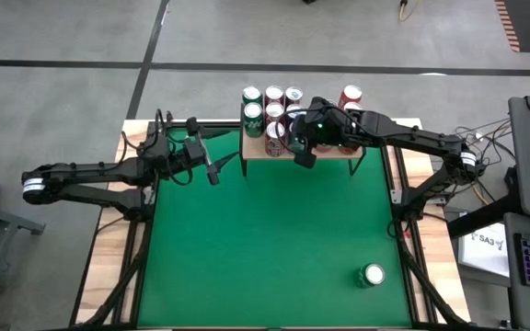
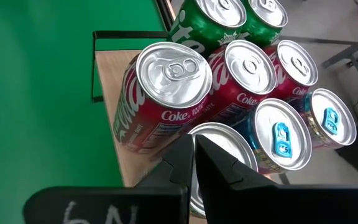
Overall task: Place canned beverage on shelf
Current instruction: Put the blue soda can aligned with the blue soda can on the shelf
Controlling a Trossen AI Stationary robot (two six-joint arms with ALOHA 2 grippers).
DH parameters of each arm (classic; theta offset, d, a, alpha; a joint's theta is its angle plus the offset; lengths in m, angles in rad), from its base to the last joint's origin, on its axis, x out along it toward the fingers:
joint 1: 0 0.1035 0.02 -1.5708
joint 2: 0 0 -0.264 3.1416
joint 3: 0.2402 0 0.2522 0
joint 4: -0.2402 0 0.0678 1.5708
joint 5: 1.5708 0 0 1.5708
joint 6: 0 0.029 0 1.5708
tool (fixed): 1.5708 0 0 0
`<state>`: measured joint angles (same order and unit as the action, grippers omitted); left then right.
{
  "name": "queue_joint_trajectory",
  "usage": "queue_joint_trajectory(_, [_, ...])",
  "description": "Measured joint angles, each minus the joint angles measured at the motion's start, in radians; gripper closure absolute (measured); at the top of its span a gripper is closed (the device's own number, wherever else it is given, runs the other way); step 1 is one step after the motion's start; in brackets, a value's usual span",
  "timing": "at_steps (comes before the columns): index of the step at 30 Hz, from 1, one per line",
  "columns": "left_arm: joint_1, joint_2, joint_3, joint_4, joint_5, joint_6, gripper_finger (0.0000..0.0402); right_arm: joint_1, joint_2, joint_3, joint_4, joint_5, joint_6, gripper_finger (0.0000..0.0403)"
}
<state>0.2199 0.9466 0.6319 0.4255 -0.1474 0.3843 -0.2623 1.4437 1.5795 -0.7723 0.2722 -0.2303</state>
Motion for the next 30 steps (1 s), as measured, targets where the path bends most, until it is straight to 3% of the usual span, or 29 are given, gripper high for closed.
queue_joint_trajectory(19, [0.000,0.000,0.000,0.000,0.000,0.000,0.0128,0.000,-0.016,0.064,-0.015,-0.023,-0.045,0.0390])
queue_joint_trajectory(24, [0.000,0.000,0.000,0.000,0.000,0.002,0.0128,0.000,-0.016,0.103,-0.078,-0.097,0.009,0.0390])
queue_joint_trajectory(30, [0.000,0.000,0.000,-0.001,0.000,0.004,0.0128,0.000,-0.016,0.131,-0.213,-0.097,0.090,0.0390])
